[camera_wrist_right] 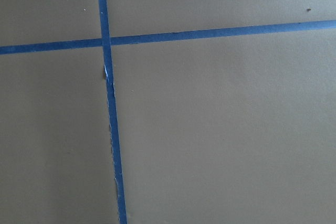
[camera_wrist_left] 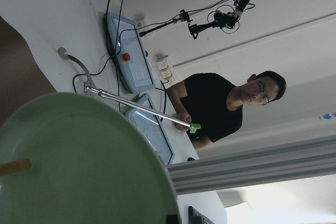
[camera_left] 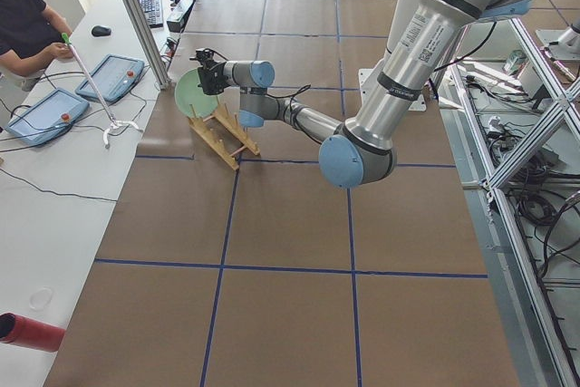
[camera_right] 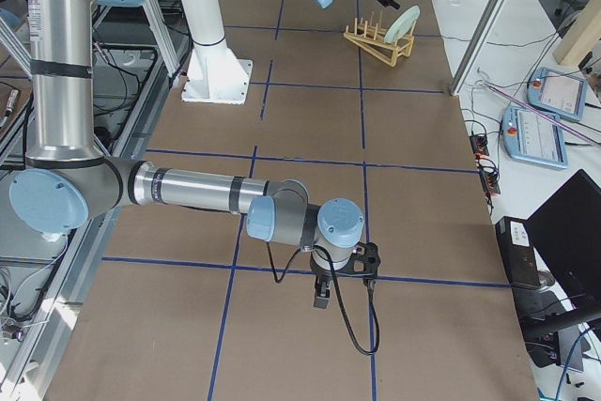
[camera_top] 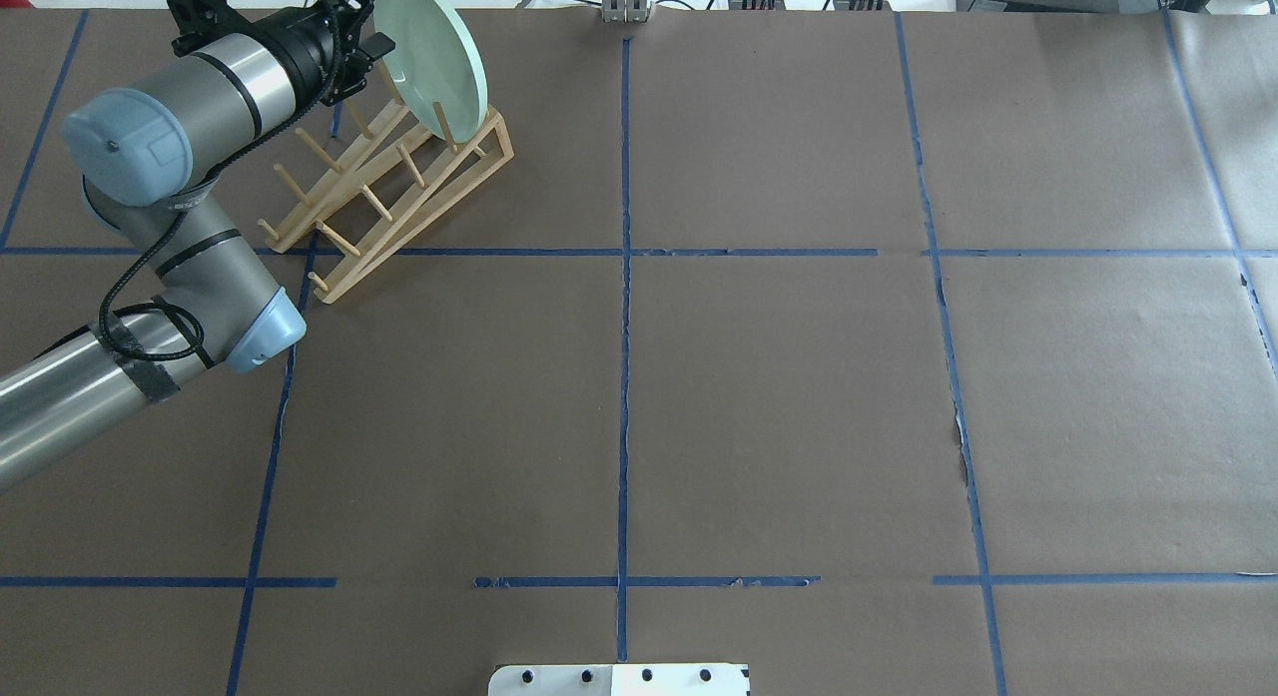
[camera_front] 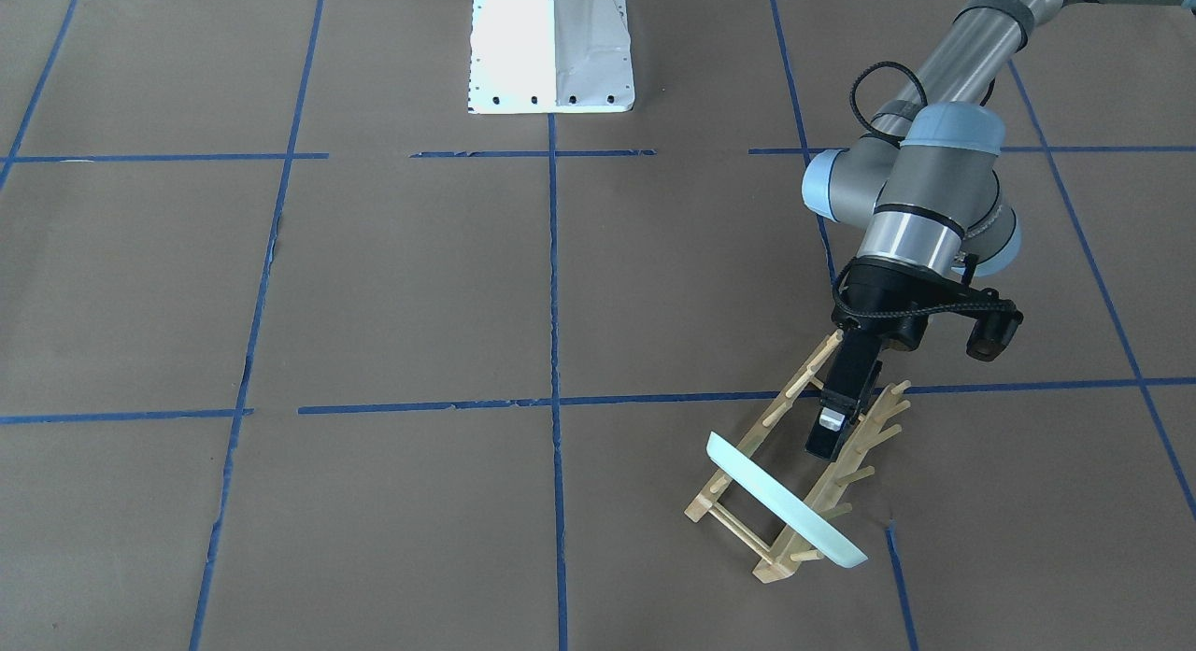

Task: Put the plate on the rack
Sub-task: 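Open the left gripper and withdraw it from the plate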

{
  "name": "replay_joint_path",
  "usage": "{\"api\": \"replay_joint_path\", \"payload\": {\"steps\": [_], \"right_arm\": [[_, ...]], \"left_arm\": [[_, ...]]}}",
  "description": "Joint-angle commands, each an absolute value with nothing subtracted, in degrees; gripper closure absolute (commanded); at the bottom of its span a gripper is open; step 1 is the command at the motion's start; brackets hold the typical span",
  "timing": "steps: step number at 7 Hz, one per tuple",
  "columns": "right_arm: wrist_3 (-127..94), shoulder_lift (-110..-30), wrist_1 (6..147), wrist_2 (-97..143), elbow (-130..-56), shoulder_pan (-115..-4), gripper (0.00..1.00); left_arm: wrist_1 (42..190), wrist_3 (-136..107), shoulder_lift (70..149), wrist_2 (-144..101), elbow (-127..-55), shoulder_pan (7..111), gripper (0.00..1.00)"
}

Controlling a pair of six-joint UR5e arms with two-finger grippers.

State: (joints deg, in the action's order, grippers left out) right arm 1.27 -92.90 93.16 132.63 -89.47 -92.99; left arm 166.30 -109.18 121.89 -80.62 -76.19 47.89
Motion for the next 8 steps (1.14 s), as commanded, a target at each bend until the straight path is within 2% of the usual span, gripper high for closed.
{"api": "replay_joint_path", "payload": {"steps": [1,6,8], "right_arm": [[1.2,-92.9,93.2,132.6,-89.5,-93.0,0.00],[1.2,-92.9,93.2,132.6,-89.5,-93.0,0.00],[1.2,-92.9,93.2,132.6,-89.5,-93.0,0.00]], "left_arm": [[161.2,-98.0,121.5,-85.3,-80.3,48.7,0.00],[140.7,-62.7,108.3,-89.4,-102.4,51.1,0.00],[139.1,-48.6,102.2,-98.1,-104.2,56.3,0.00]]}}
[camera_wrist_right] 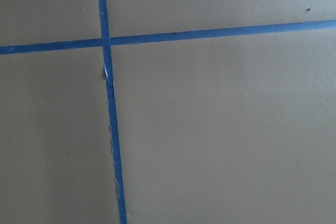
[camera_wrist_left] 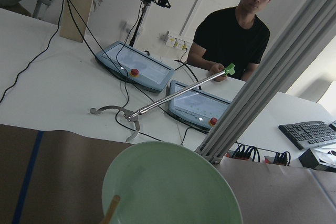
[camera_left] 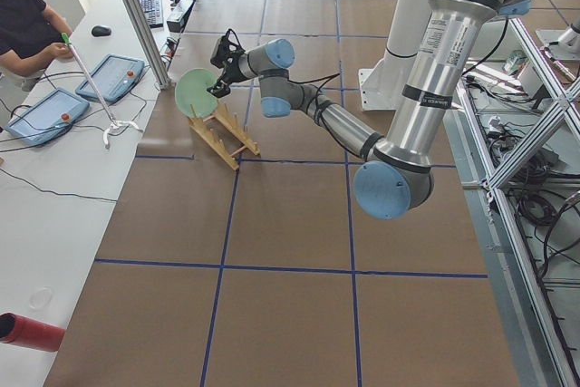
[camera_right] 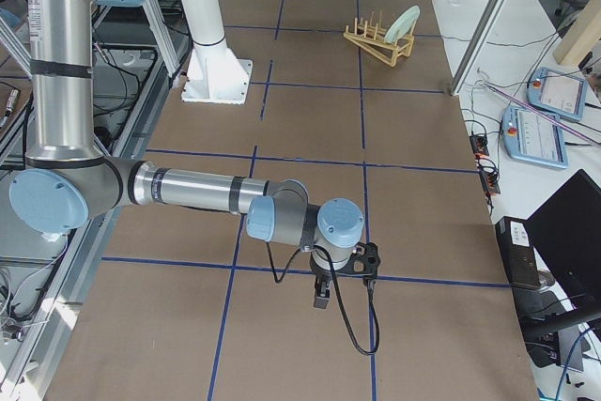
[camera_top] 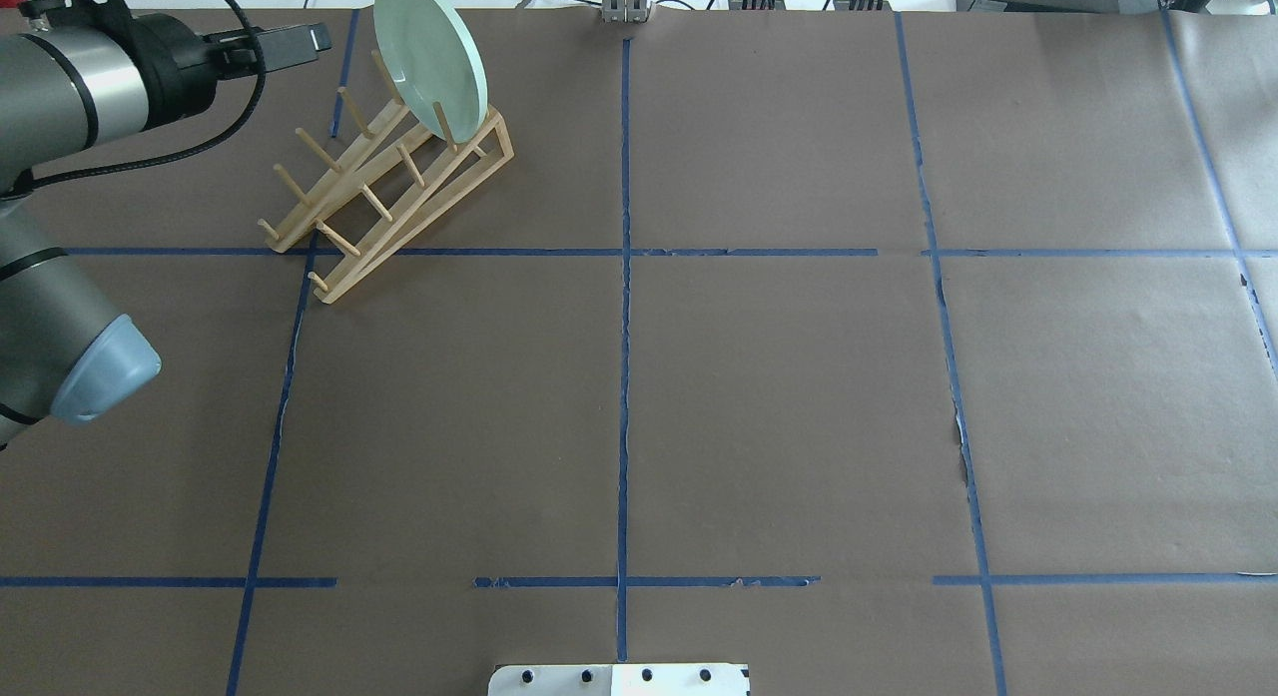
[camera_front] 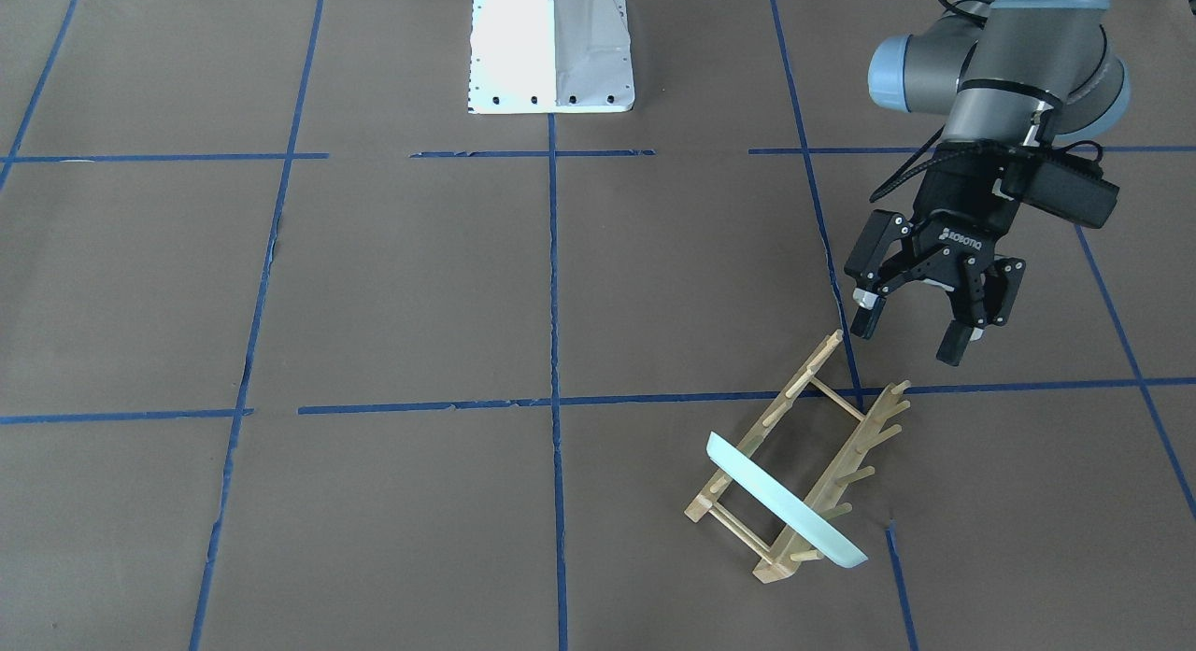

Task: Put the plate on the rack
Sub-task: 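Open the left gripper and withdraw it from the plate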

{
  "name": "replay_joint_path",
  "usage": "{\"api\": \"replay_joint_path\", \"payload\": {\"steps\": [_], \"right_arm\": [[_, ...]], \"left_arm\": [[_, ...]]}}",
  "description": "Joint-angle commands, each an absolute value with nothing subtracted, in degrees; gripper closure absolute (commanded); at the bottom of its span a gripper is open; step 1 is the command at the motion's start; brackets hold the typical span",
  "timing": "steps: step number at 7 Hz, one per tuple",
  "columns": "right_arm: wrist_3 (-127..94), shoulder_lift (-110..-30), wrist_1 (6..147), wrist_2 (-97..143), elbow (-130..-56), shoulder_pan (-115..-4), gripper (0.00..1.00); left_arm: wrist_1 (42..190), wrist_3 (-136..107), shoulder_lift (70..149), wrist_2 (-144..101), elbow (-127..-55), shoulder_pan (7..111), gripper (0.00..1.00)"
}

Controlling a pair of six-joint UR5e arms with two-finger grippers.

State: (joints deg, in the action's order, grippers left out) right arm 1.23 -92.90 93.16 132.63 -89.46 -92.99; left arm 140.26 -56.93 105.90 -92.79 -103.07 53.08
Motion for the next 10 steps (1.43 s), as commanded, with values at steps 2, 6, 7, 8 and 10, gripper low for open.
{"api": "replay_joint_path", "payload": {"steps": [2,6,7,8,10], "right_arm": [[1.3,-92.9,93.2,132.6,-89.4,-93.0,0.00],[1.3,-92.9,93.2,132.6,-89.5,-93.0,0.00],[1.2,-92.9,93.2,132.6,-89.5,-93.0,0.00],[1.3,-92.9,93.2,132.6,-89.5,-93.0,0.00],[1.3,-92.9,93.2,132.6,-89.5,-93.0,0.00]], "left_arm": [[136.8,-29.5,98.8,-103.6,-102.5,63.6,0.00],[121.7,-18.9,95.3,-119.9,-102.4,73.3,0.00],[112.2,-18.5,96.1,-124.8,-101.5,77.9,0.00],[103.9,-12.5,96.6,-129.0,-101.2,81.4,0.00],[95.0,-0.1,95.9,-131.0,-96.7,87.7,0.00]]}}
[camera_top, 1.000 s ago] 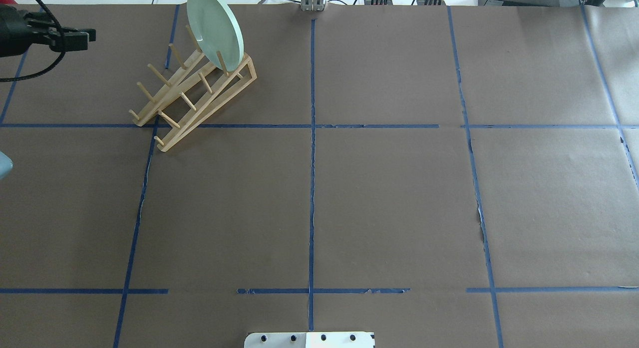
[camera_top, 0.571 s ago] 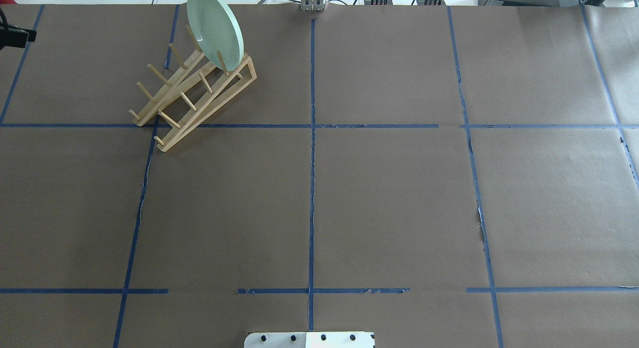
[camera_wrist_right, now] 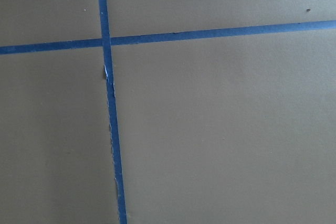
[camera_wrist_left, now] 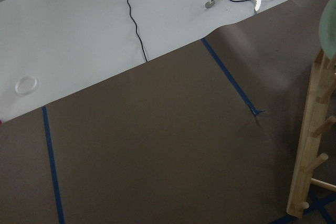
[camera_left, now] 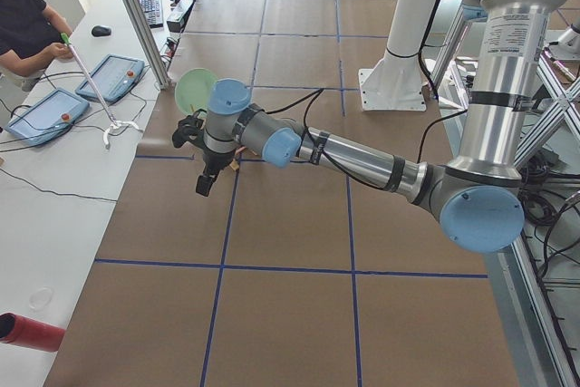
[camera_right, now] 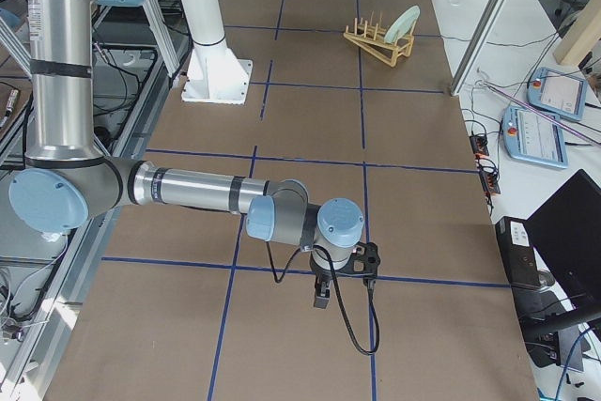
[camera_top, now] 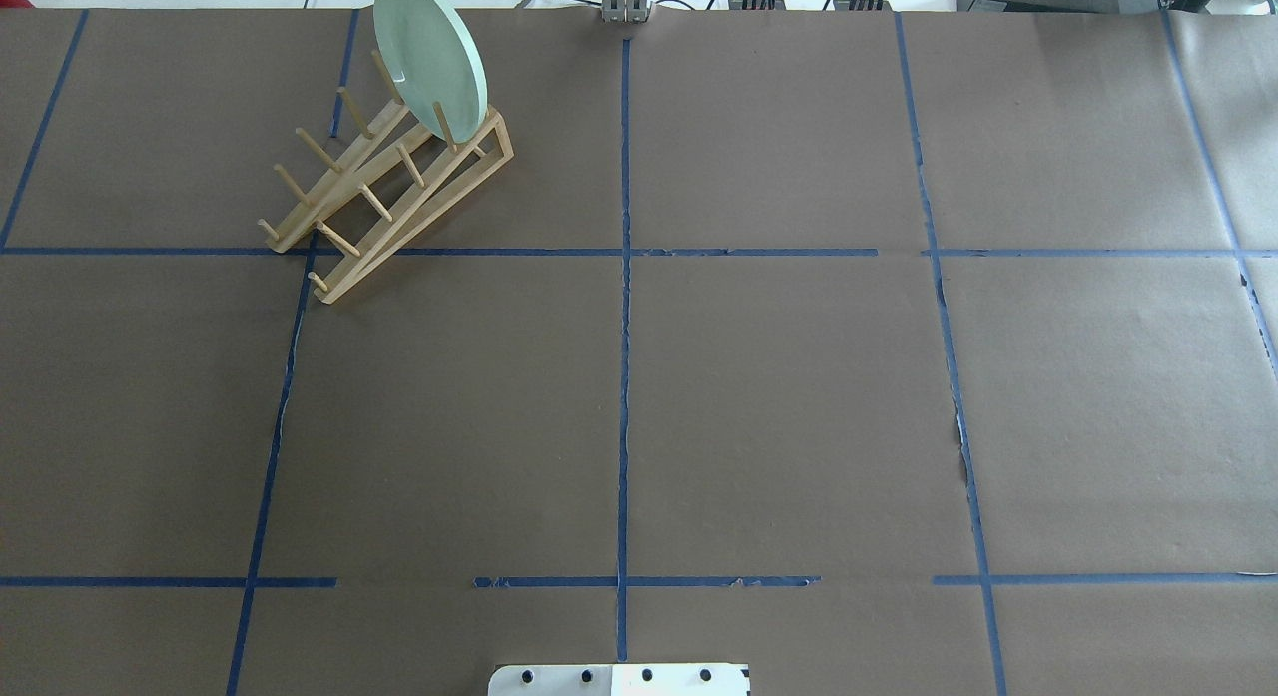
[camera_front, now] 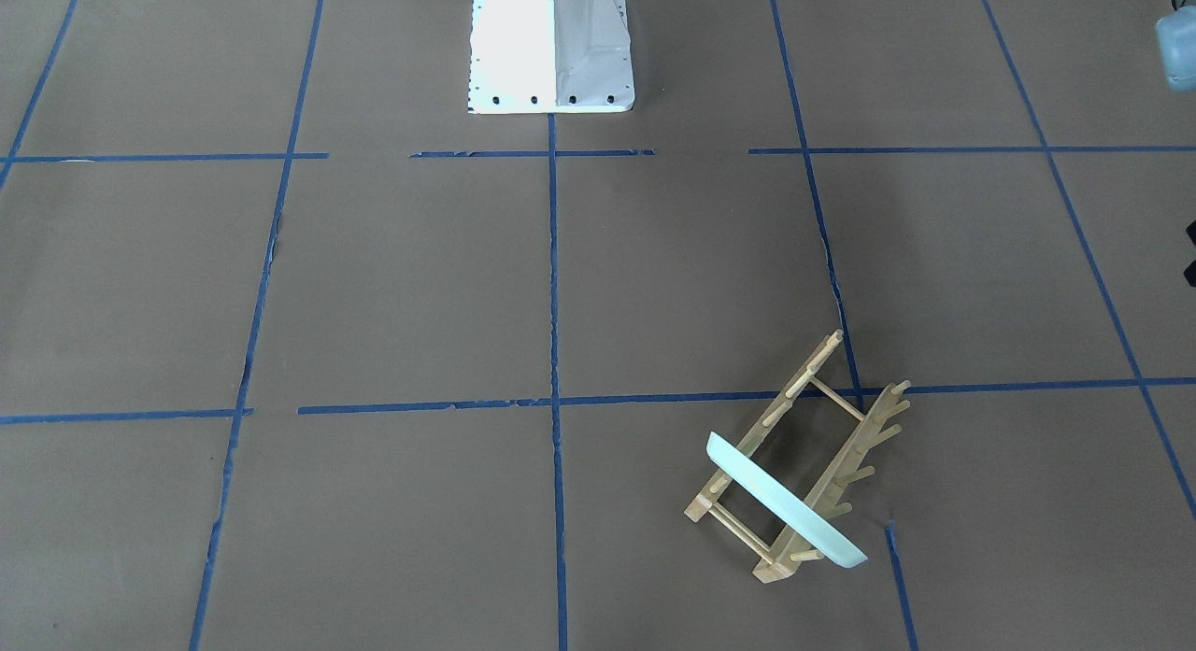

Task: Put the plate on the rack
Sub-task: 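Open the left gripper and withdraw it from the plate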

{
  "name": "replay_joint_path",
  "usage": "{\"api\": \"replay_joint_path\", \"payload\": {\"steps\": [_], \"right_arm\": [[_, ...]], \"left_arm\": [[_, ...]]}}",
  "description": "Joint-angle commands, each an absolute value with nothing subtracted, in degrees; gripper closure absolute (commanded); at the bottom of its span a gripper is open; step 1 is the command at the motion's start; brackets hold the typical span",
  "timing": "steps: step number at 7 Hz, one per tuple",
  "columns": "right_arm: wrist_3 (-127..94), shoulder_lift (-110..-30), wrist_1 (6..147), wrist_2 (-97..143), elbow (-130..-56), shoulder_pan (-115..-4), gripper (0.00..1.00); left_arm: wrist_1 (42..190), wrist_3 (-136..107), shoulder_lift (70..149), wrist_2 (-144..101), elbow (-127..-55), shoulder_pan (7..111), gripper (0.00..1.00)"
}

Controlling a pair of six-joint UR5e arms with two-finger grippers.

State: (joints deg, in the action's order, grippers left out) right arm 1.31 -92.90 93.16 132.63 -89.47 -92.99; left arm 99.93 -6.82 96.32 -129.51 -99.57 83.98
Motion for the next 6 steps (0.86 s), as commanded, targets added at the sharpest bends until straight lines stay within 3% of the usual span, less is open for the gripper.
{"api": "replay_joint_path", "payload": {"steps": [1,2,6], "right_arm": [[1.2,-92.9,93.2,132.6,-89.5,-93.0,0.00],[1.3,-92.9,93.2,132.6,-89.5,-93.0,0.00],[1.2,-92.9,93.2,132.6,-89.5,-93.0,0.00]], "left_arm": [[90.7,1.0,96.1,-131.5,-90.8,90.8,0.00],[89.4,1.1,95.7,-132.0,-86.8,91.1,0.00],[88.8,4.5,93.2,-132.9,-87.1,91.6,0.00]]}}
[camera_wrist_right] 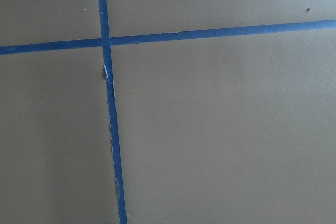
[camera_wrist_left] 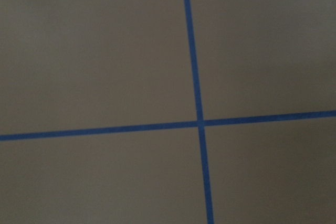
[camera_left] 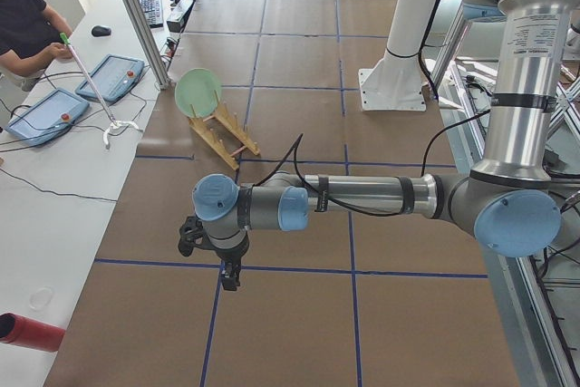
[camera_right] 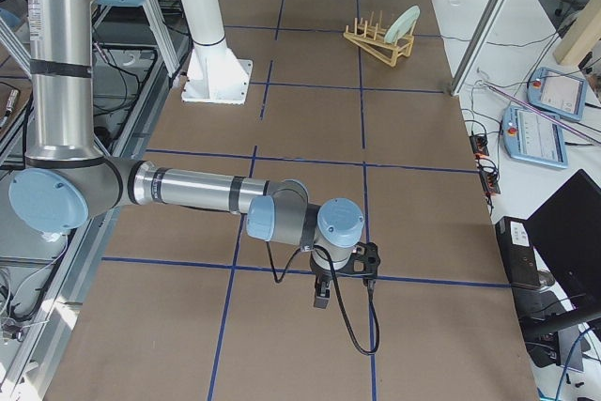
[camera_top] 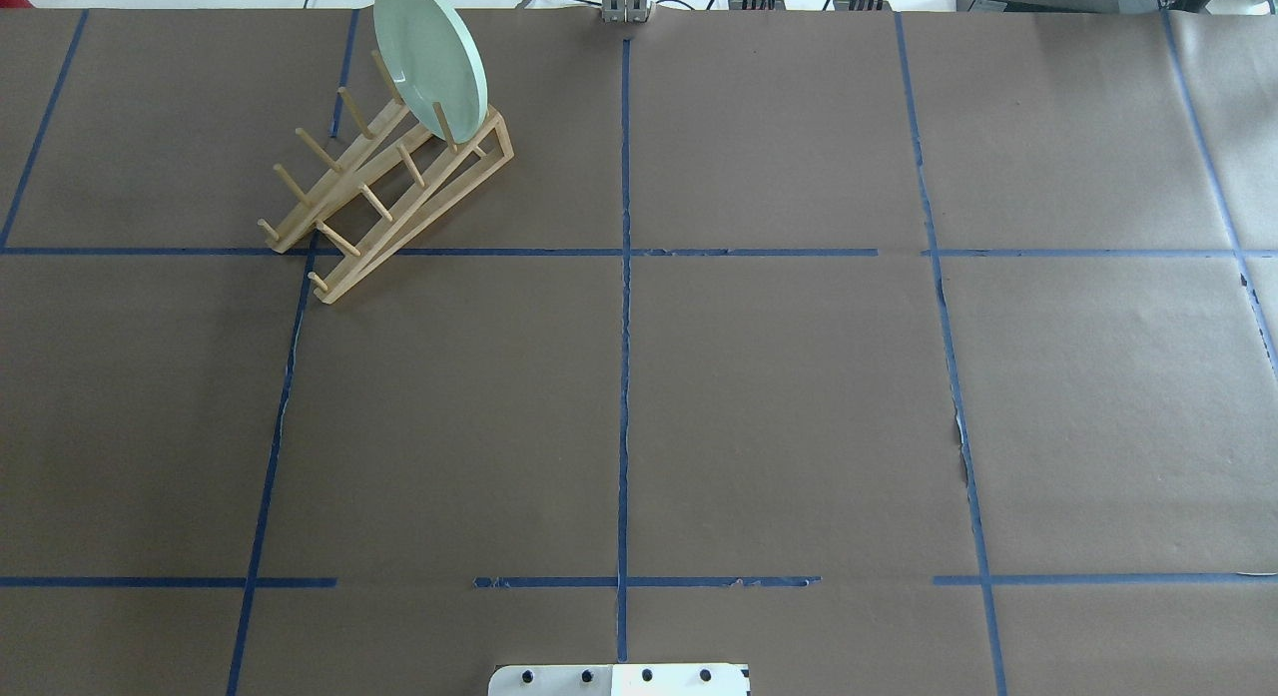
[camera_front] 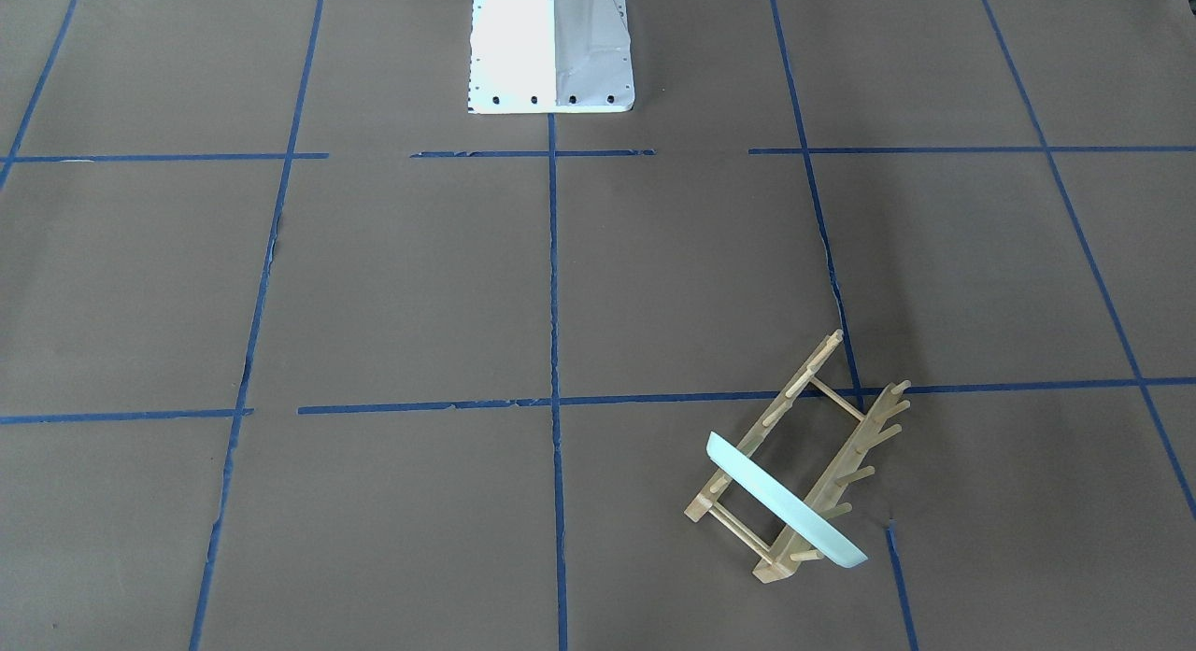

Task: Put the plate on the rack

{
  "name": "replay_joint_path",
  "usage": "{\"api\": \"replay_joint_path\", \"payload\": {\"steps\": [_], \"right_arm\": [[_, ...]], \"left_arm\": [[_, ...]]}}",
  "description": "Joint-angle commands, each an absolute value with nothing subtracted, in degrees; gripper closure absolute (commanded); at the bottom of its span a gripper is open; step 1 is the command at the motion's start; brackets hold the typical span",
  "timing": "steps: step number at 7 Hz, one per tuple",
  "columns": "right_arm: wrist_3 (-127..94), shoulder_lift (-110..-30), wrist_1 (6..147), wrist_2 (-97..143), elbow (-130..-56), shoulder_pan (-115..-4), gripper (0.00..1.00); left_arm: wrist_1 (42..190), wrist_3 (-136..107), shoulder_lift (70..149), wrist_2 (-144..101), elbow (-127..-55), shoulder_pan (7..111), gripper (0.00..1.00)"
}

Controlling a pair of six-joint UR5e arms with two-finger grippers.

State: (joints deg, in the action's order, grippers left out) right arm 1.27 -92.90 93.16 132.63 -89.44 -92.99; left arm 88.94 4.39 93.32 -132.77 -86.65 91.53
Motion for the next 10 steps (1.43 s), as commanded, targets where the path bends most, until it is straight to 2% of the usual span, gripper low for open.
{"api": "replay_joint_path", "payload": {"steps": [1,2,3,10], "right_arm": [[1.2,-92.9,93.2,132.6,-89.5,-93.0,0.00],[1.2,-92.9,93.2,132.6,-89.5,-93.0,0.00],[1.2,-92.9,93.2,132.6,-89.5,-93.0,0.00],[1.3,-92.9,93.2,132.6,-89.5,-93.0,0.00]], "left_arm": [[88.6,4.2,92.0,-134.4,-89.2,91.7,0.00],[88.3,4.1,89.2,-135.5,-93.6,91.6,0.00],[88.3,4.1,88.6,-135.5,-94.2,91.6,0.00],[88.6,4.2,88.5,-135.5,-93.8,91.5,0.00]]}}
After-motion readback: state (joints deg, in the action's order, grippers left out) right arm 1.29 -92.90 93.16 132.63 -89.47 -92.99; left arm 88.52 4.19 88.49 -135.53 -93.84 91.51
